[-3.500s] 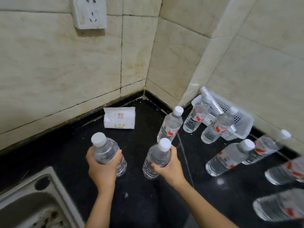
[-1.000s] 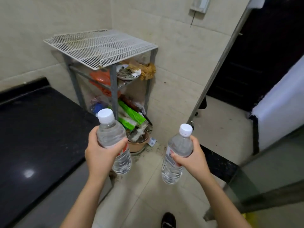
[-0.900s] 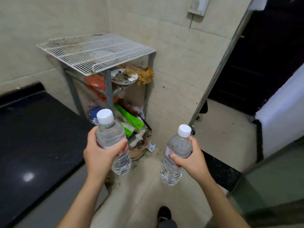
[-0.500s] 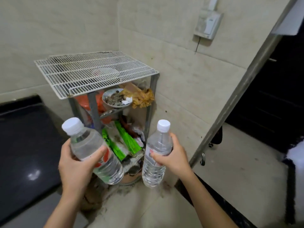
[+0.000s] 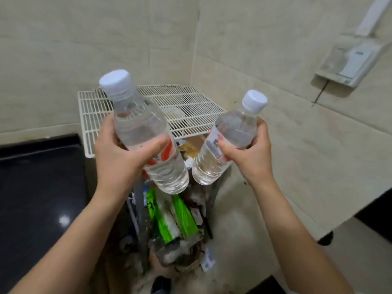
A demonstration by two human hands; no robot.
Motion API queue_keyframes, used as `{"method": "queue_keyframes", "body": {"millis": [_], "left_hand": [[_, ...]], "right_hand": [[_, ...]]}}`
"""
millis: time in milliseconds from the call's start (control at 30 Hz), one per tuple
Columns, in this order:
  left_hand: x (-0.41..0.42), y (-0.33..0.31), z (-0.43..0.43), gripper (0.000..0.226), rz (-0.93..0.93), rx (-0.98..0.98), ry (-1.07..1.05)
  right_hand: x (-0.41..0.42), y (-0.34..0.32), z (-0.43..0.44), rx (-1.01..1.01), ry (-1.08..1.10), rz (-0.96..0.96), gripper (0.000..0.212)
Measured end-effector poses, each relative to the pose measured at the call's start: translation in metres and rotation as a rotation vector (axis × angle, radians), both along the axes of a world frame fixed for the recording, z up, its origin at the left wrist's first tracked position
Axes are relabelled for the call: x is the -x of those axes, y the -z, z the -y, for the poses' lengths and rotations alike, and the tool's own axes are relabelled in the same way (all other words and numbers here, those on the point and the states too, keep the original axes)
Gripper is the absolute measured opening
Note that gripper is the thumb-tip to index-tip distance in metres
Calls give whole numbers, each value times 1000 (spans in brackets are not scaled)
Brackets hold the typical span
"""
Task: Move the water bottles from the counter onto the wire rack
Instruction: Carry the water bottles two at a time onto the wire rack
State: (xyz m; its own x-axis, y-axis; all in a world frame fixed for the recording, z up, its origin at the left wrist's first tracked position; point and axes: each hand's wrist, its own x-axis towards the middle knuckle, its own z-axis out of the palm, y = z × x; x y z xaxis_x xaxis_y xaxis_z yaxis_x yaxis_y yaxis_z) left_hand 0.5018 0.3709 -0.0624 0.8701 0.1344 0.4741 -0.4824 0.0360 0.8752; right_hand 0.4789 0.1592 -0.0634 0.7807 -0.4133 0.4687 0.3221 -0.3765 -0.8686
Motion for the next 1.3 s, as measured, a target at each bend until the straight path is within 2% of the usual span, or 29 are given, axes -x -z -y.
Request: {"method": "queue_keyframes", "body": {"millis": [133, 367, 567, 833, 1100, 1300], "left_hand": [[-77, -30, 13, 62, 67, -2, 26], [-208, -50, 36, 64, -9, -147, 132], [-286, -46, 63, 61, -32, -195, 85], [-362, -38, 99, 72, -69, -243, -32], [-422, -39, 122, 79, -100, -268, -147], [-463, -47, 147, 75, -115, -273, -184]], "right_hand": [[-61, -34, 16, -9, 62, 147, 62], [-171, -45, 37, 3, 177, 194, 63], [-247, -42, 47, 1, 158, 81, 64], [-338, -45, 66, -48, 139, -2, 66], [-421, -57, 83, 28, 63, -99, 72], [-476, -70, 83, 86, 12, -162, 76]]}}
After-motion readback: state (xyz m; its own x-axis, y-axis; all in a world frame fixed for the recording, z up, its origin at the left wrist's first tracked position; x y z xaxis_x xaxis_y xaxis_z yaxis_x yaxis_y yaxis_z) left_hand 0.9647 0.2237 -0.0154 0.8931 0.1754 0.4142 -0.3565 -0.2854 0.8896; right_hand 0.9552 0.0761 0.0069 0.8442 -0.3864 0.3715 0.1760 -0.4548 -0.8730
